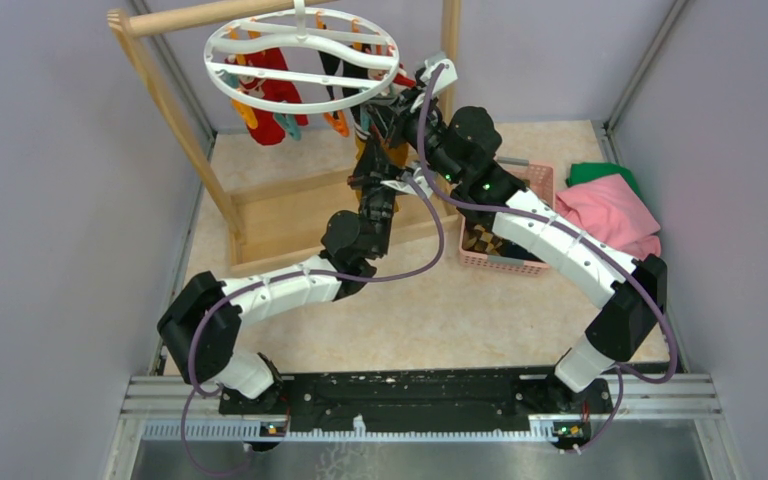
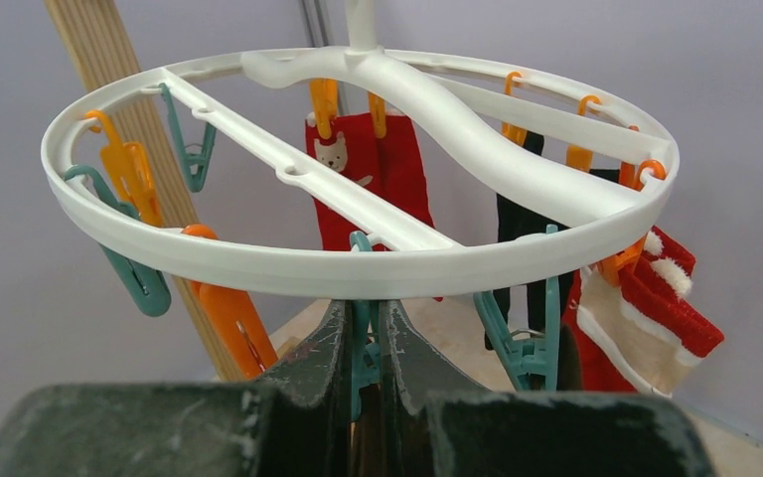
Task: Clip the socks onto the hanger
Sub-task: Clamp the sock onto the hanger.
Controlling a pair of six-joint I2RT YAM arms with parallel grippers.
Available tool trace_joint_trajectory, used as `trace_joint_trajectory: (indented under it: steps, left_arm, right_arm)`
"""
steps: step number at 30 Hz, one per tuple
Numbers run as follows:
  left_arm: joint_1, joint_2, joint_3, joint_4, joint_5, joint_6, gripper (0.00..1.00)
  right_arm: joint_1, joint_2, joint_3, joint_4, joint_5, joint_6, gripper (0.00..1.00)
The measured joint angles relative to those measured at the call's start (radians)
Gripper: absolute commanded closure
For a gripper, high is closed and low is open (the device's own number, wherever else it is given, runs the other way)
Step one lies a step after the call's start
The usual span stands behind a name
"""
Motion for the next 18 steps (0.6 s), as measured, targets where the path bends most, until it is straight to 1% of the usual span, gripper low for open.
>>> trace_joint_trajectory:
  steps: [7,18]
  left_arm:
    - [-0.016,0.006,0.006,0.086,-0.036,0.084,1.00]
    - [-0.028,0.065,0.025,0.237,-0.077,0.176,1.00]
  right_arm:
    - [0.000,0.000,0.000,0.008,0.010,-0.007,1.00]
    - [-0.003,-0.002,0.000,0.014,0.042,0.001,1.00]
